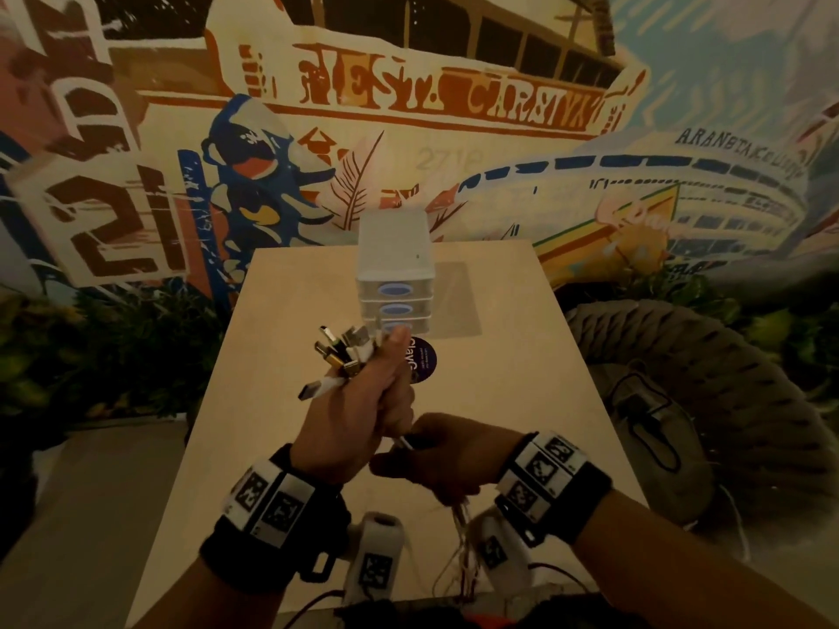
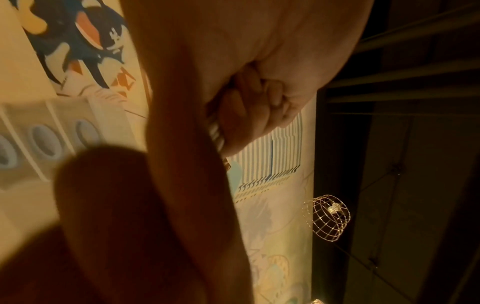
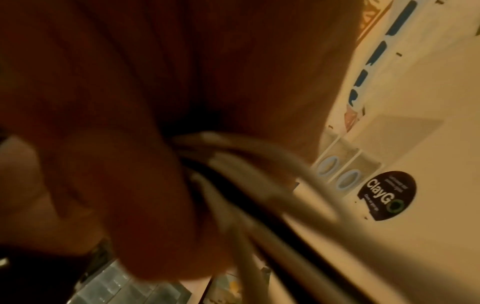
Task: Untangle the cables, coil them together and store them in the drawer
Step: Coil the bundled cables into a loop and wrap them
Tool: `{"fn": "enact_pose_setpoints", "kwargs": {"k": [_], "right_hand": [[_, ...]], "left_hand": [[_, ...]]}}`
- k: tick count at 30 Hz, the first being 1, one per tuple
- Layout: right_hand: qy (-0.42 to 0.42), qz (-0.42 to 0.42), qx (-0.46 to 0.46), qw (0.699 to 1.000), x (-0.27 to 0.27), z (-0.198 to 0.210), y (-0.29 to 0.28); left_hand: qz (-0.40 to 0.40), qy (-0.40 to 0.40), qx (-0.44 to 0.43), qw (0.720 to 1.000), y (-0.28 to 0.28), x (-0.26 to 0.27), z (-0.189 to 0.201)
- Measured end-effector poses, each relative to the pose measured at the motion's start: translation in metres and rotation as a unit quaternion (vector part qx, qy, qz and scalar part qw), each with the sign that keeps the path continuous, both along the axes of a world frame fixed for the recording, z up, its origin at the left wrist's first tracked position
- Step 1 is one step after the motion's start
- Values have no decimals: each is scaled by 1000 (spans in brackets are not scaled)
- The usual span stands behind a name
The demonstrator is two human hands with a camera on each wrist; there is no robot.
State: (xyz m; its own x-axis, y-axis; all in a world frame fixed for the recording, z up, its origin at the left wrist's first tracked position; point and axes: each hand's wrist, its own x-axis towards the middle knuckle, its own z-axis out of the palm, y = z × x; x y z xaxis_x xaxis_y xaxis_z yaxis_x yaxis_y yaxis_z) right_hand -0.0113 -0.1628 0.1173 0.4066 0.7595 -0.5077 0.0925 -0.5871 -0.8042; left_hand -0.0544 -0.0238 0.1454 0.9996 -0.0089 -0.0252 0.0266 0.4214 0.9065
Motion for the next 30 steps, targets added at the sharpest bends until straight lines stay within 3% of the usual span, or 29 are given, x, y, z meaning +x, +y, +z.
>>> {"fn": "enact_pose_setpoints", "kwargs": {"k": [6,10,12,14,15,16,18,20,23,28,30], "right_hand": [[-29,-5,-17,999,9,-17,-24],[36,-40,2,999,17,-27,-30],[39,-67,3,997,21,-24,-29],[1,-70,0,998,23,-15,-27],[-11,-72,0,997,25,-9,-26],[-16,-69,-1,997,27,-3,-24],[-14,-68,-5,998,32,7,-22],[9,-83,-8,996,35,13,-19],[68,-130,-24,989,41,17,-16],[180,-135,-38,974,51,13,-18],[198,-143,-33,969,53,10,-18]], "left_hand": [[48,-34,155,986,24,-5,-10],[77,-69,358,928,26,-6,-17],[59,-34,360,931,24,2,-22],[32,14,289,957,24,4,-26],[42,-18,286,957,26,4,-29],[52,-68,329,940,28,4,-32],[32,-162,446,880,36,4,-40],[-3,-211,549,809,40,9,-42],[-40,-257,621,739,40,13,-37],[-78,-207,757,615,45,13,-33],[-120,-167,762,614,46,13,-31]]}}
